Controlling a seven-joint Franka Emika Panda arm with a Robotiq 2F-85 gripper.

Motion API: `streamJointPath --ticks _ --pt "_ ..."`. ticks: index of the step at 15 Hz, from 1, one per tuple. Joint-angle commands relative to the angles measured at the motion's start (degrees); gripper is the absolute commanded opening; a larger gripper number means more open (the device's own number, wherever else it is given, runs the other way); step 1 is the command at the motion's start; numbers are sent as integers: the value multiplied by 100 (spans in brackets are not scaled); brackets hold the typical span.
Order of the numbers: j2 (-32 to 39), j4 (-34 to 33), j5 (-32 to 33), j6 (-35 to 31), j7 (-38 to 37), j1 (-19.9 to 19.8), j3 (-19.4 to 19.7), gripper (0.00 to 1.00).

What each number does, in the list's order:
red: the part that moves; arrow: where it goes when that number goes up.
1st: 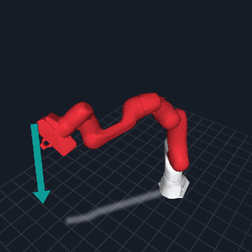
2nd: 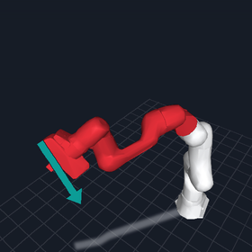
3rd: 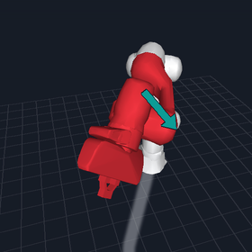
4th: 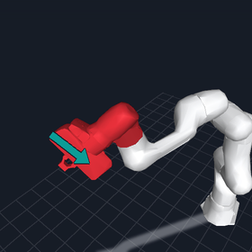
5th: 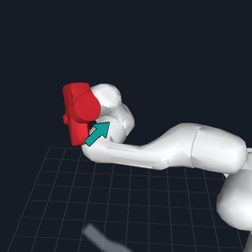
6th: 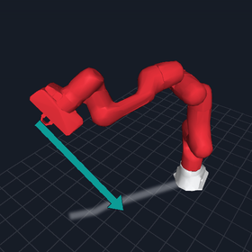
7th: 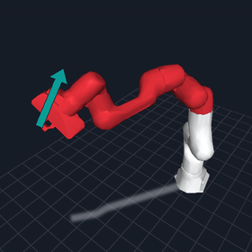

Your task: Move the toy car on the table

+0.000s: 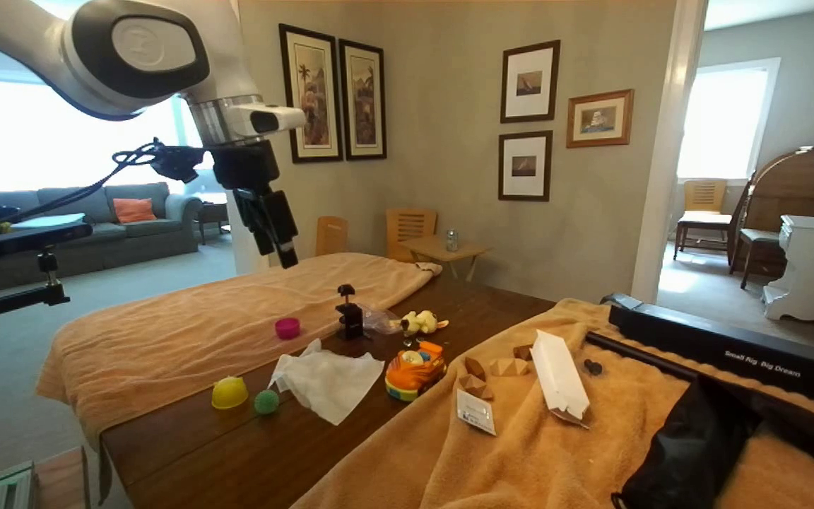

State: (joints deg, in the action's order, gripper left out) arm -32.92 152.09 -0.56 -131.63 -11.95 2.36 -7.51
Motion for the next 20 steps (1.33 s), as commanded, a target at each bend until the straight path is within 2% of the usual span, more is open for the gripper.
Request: streamJointPath --ticks 1,3,5,7,8,10,13,16,20 --pt "397 -52 90 -532 1379 -18 725 100" --pt "696 -141 -49 -790 1964 -7 1103 100" --pt "1214 -293 67 -1087 2044 -139 1190 100" --pt "1650 -480 245 -1283 1812 -273 1065 100" --pt "1086 -142 42 -1092 1939 -197 1149 100" --pt "1452 -283 69 -1235 1932 -228 1119 100" --pt "1626 -407 71 -1251 1926 -231 1093 100" --pt "1985 -654 198 -1261 1668 -367 1073 100" --pt "2522 -1113 -10 -1219 1655 -432 1181 100"
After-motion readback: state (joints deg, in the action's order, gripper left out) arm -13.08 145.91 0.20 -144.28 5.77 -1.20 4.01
